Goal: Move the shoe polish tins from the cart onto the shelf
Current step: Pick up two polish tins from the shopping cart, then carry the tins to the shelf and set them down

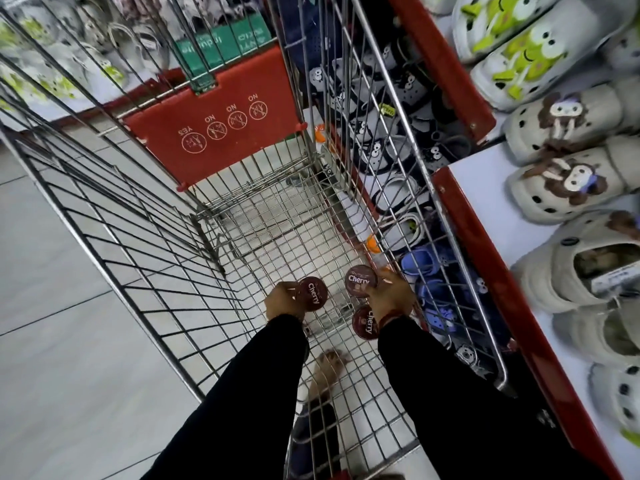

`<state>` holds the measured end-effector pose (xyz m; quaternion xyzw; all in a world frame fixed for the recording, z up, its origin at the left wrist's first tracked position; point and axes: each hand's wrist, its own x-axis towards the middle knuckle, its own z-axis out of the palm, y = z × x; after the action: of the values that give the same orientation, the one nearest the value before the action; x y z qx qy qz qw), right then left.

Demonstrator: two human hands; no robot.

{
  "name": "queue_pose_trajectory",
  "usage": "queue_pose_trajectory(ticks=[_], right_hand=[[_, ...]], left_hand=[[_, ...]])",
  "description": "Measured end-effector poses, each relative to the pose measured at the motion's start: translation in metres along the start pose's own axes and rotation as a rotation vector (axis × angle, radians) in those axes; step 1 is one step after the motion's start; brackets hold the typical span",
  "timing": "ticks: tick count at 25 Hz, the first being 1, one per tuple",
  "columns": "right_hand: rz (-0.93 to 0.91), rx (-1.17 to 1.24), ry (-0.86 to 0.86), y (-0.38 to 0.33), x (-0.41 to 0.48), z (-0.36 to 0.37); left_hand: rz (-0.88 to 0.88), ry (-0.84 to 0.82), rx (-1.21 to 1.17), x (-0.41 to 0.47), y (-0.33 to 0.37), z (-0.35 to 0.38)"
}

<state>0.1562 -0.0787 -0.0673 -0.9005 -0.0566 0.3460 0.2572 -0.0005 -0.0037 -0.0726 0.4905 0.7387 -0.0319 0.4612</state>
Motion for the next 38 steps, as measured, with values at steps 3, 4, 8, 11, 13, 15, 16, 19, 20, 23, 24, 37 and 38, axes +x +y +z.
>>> queue_pose_trajectory(ticks=[3, 4, 8, 11, 13, 15, 16, 19, 20, 23, 24, 37, 38], right_hand=[[0.011, 0.065, -0.03, 0.001, -0.006, -0.009], [0.022, 0.102, -0.049, 0.0, -0.011, -0.013], [0.076, 0.305, -0.118, -0.009, -0.042, -0.039], [0.045, 0.424, -0.095, -0.017, -0.08, -0.072], [0.004, 0.48, -0.073, -0.021, -0.106, -0.096], [-0.052, 0.553, -0.061, -0.023, -0.137, -0.13], [-0.073, 0.61, -0.058, -0.024, -0.153, -0.148], [-0.124, 0.788, -0.042, -0.028, -0.193, -0.202], [-0.154, 0.836, -0.028, -0.028, -0.207, -0.223], [-0.312, 0.918, 0.061, -0.026, -0.244, -0.284], [-0.372, 0.937, 0.102, -0.024, -0.256, -0.305], [-0.625, 1.204, 0.618, 0.07, -0.349, -0.546], [-0.616, 1.22, 0.669, 0.084, -0.353, -0.561]], left_hand=[[-0.066, 0.034, -0.11, -0.019, 0.002, -0.01], [-0.076, 0.047, -0.139, -0.028, 0.003, -0.015], [-0.014, 0.108, -0.27, -0.078, 0.011, -0.038], [0.058, 0.11, -0.415, -0.126, 0.019, -0.059], [0.124, 0.106, -0.487, -0.159, 0.024, -0.071], [0.198, 0.115, -0.536, -0.197, 0.028, -0.085], [0.234, 0.123, -0.551, -0.216, 0.031, -0.091], [0.328, 0.136, -0.592, -0.266, 0.047, -0.101], [0.359, 0.114, -0.622, -0.284, 0.053, -0.104], [0.481, 0.01, -0.694, -0.338, 0.071, -0.111], [0.531, -0.013, -0.705, -0.355, 0.079, -0.112], [1.057, -0.549, -0.682, -0.576, 0.189, -0.043], [1.075, -0.595, -0.663, -0.591, 0.194, -0.029]])
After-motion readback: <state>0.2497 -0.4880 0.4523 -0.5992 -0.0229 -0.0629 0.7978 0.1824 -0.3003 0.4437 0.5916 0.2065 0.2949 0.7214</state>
